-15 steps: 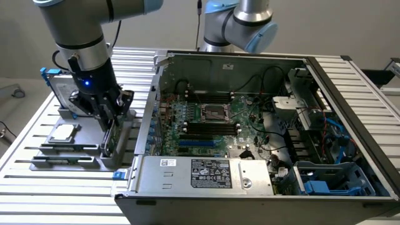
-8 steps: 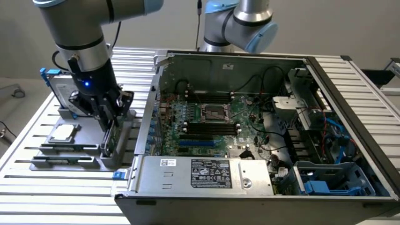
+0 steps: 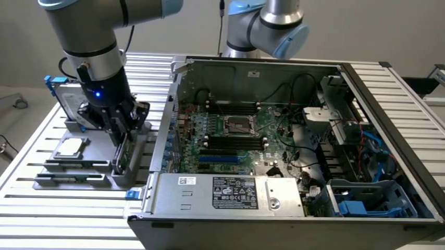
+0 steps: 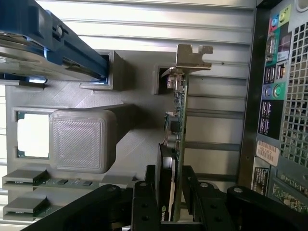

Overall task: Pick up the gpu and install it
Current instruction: 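Pick up the gpu and move the gpu toward the slot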

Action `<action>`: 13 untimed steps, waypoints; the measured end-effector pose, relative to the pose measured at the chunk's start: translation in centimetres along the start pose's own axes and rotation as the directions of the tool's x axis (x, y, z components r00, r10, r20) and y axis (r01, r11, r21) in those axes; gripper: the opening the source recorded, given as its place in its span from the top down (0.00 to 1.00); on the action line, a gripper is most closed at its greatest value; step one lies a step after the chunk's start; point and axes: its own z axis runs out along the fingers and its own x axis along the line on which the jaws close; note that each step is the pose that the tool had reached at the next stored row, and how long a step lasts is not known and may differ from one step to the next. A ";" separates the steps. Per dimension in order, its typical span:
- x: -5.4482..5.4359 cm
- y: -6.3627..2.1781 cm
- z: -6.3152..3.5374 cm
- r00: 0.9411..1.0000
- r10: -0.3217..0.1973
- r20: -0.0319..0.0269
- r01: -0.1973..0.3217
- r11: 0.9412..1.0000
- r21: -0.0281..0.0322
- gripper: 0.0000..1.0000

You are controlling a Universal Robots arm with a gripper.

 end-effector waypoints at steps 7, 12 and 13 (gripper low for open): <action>0.0 -0.04 0.01 1.000 0.001 -0.004 -0.001 1.000 0.000 0.72; 0.0 -0.04 0.01 1.000 0.001 -0.004 -0.001 1.000 0.000 0.74; 0.0 -0.04 0.01 1.000 0.001 -0.004 -0.001 1.000 0.000 0.74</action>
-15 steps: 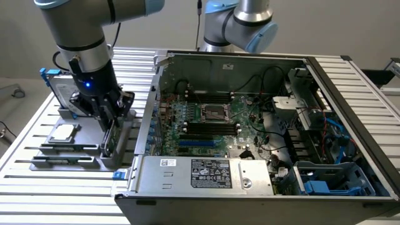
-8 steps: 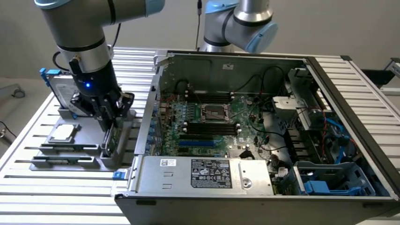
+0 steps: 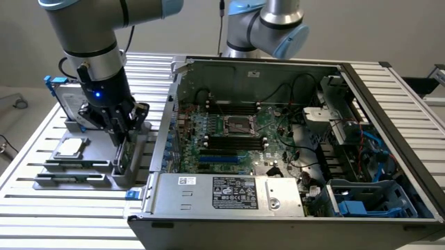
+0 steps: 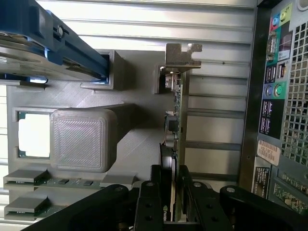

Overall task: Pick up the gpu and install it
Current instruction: 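Pick up the gpu and move the gpu toward the slot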

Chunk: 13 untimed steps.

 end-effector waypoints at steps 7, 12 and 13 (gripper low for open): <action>0.0 -0.01 -0.02 1.000 0.000 0.000 0.000 1.000 -0.002 0.74; 0.0 -0.01 -1.41 1.000 0.000 0.000 0.000 1.000 -0.004 0.74; 0.0 -0.02 -1.82 1.000 0.000 0.000 0.000 1.000 -0.004 0.74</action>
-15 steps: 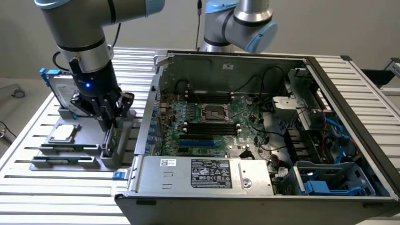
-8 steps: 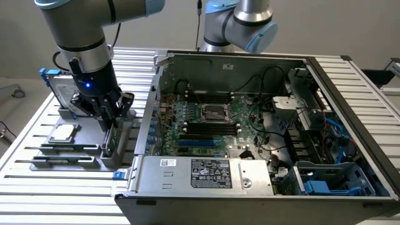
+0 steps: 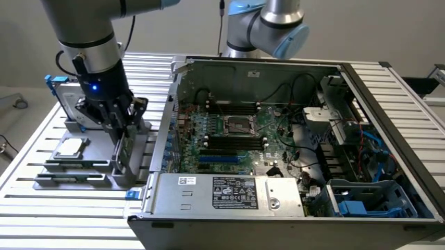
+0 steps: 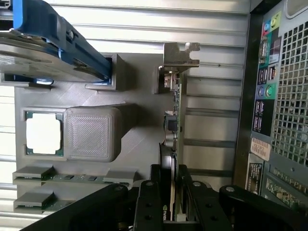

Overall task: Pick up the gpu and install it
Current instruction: 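Pick up the gpu and move the gpu toward the slot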

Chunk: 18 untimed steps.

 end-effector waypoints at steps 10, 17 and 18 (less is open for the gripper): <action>0.1 0.00 -4.51 1.000 0.000 0.000 0.000 1.000 -0.001 0.74; -0.3 -0.03 -7.71 1.000 0.000 0.000 0.000 1.000 -0.001 0.74; -0.5 -0.04 -8.16 1.000 0.000 0.000 0.000 1.000 -0.001 0.74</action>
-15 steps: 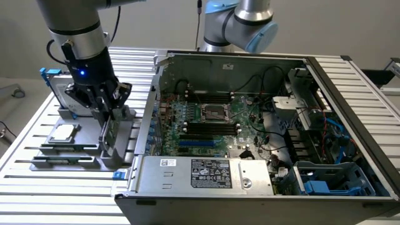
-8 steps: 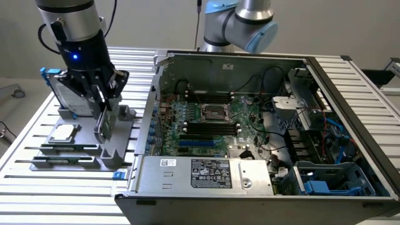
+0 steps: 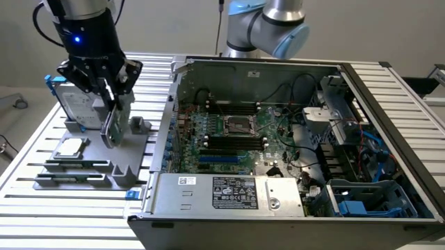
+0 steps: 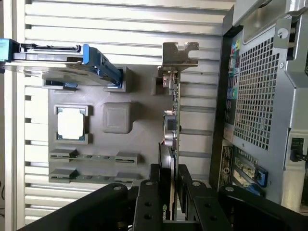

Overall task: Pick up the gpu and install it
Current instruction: 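Pick up the gpu and move the gpu toward the slot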

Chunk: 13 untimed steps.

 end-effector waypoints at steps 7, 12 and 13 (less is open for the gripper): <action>-3.0 -0.17 -3.25 1.000 0.000 -0.006 0.000 1.000 -0.001 0.74; -5.2 -0.30 -5.55 1.000 0.000 -0.013 0.000 1.000 -0.002 0.74; -5.6 -0.33 -6.02 1.000 0.000 -0.014 0.000 1.000 -0.002 0.74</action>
